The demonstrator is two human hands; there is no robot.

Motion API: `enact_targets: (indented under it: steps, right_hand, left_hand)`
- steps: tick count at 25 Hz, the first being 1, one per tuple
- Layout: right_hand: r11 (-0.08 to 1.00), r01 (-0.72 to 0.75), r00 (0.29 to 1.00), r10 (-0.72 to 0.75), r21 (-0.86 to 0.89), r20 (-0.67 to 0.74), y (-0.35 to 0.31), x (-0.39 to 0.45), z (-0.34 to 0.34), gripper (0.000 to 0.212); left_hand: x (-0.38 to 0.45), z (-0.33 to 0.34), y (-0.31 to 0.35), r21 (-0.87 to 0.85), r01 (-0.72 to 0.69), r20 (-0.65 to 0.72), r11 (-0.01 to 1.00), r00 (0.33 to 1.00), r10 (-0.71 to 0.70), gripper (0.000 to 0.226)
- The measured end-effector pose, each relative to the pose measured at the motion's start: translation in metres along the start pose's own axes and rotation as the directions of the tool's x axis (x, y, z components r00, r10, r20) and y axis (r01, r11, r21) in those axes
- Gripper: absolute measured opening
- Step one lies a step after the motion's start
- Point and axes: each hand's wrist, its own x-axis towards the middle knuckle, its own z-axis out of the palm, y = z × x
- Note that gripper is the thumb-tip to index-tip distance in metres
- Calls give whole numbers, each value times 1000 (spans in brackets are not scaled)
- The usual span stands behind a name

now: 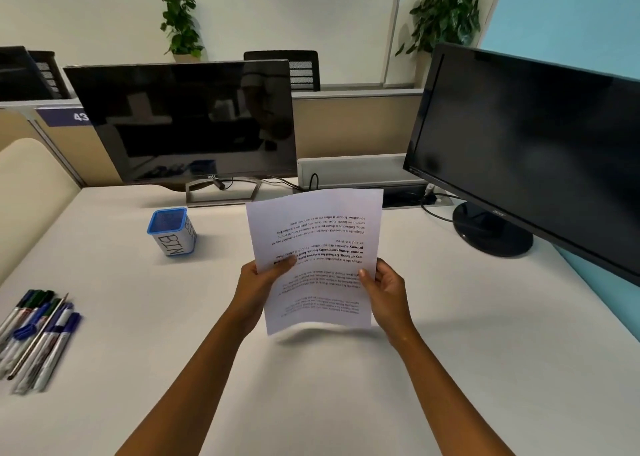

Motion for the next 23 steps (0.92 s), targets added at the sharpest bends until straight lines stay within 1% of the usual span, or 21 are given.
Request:
enact_targets:
  steps: [2, 5, 8, 13, 17, 21, 23]
  right_hand:
    - [999, 24, 1000, -24, 31, -4, -6, -2, 2, 20]
    - [997, 36, 999, -35, 63, -7, -9, -4, 0, 21]
    - [998, 9, 1000, -9, 63, 0, -1, -7, -2, 23]
    - [998, -63, 998, 63, -12, 7, 19, -11, -3, 22]
    - [997, -61, 998, 61, -38, -4, 25, -7, -2, 25]
    - [994, -72, 996, 76, -85, 50, 32, -9, -4, 27]
    - [989, -66, 996, 73, -128, 45, 35, -9, -8, 27]
  left_hand:
    - [0, 5, 6, 44, -63, -33, 997, 997, 64, 35]
    - [0, 7, 12, 53, -114, -30, 992, 993, 116, 35]
    - [-2, 4, 3, 65, -100, -16, 993, 995, 101, 35]
    - [-7, 2, -20, 78, -46, -17, 996, 999, 47, 32]
    - [-5, 0, -25, 85, -53, -38, 995, 998, 56, 37]
    - [-6, 0, -37, 86, -57, 22, 995, 998, 55, 40]
    - [-8, 3, -37, 70, -61, 15, 996, 998, 60, 38]
